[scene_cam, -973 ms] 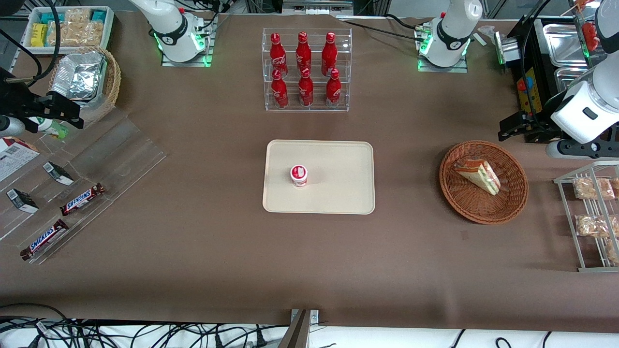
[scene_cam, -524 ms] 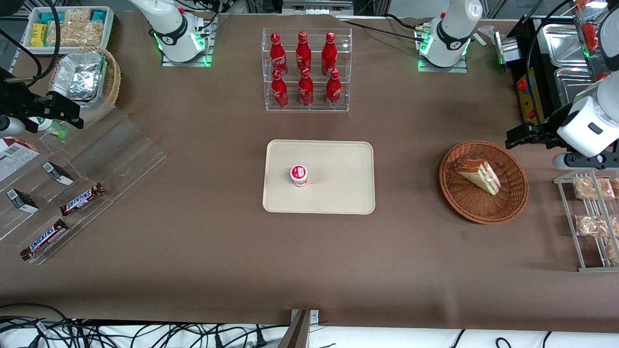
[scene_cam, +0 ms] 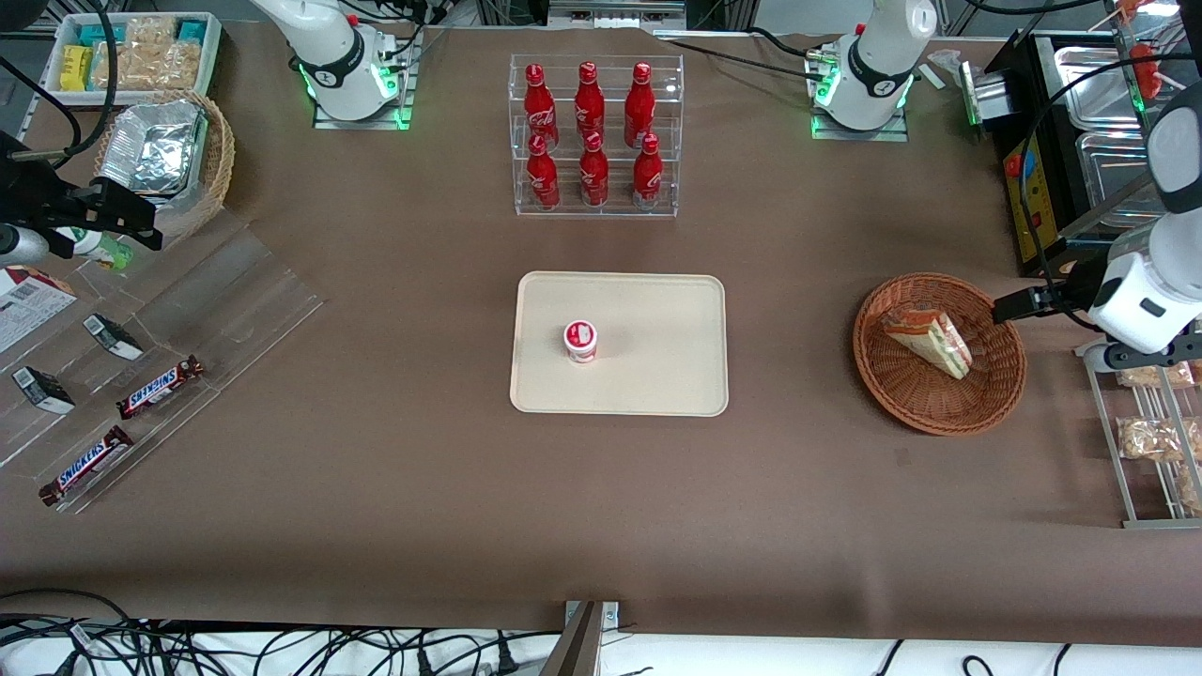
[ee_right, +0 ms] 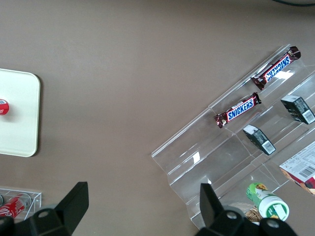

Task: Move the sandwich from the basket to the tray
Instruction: 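Move the left gripper over the wrapped sandwich in the wicker basket, then lower the open left gripper around the sandwich and close it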

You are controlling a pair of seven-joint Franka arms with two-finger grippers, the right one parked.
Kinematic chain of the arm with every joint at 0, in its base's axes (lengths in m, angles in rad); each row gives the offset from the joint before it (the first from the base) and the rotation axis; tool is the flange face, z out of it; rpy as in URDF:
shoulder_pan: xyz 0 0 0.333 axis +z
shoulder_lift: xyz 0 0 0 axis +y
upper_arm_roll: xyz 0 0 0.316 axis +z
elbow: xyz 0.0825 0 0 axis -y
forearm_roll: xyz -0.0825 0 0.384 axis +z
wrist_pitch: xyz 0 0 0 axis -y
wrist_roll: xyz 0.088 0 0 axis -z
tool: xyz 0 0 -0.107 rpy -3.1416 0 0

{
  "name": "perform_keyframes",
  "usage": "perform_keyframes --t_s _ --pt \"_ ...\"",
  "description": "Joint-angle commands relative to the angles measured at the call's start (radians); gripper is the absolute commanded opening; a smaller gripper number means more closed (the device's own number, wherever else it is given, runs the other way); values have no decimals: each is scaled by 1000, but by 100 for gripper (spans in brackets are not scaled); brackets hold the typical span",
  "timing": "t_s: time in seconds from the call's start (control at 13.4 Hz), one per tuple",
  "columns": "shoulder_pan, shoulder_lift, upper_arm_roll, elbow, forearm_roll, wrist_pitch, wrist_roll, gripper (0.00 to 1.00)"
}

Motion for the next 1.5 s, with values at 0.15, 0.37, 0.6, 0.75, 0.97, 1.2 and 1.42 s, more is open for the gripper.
perform_keyframes --t_s 0.15,0.37,0.6,0.75,0.97,1.2,1.42 --pt "0 -97 -13 -249 48 195 -207 100" --pt "2 -115 -13 -354 53 306 -306 100" --pt "9 -114 -13 -461 88 473 -399 100" --pt "20 -100 -15 -521 88 582 -448 100" --pt "23 -44 -15 -564 88 709 -511 100" --pt "20 -5 -15 -610 90 814 -570 100" --pt "21 38 -13 -638 88 889 -572 100"
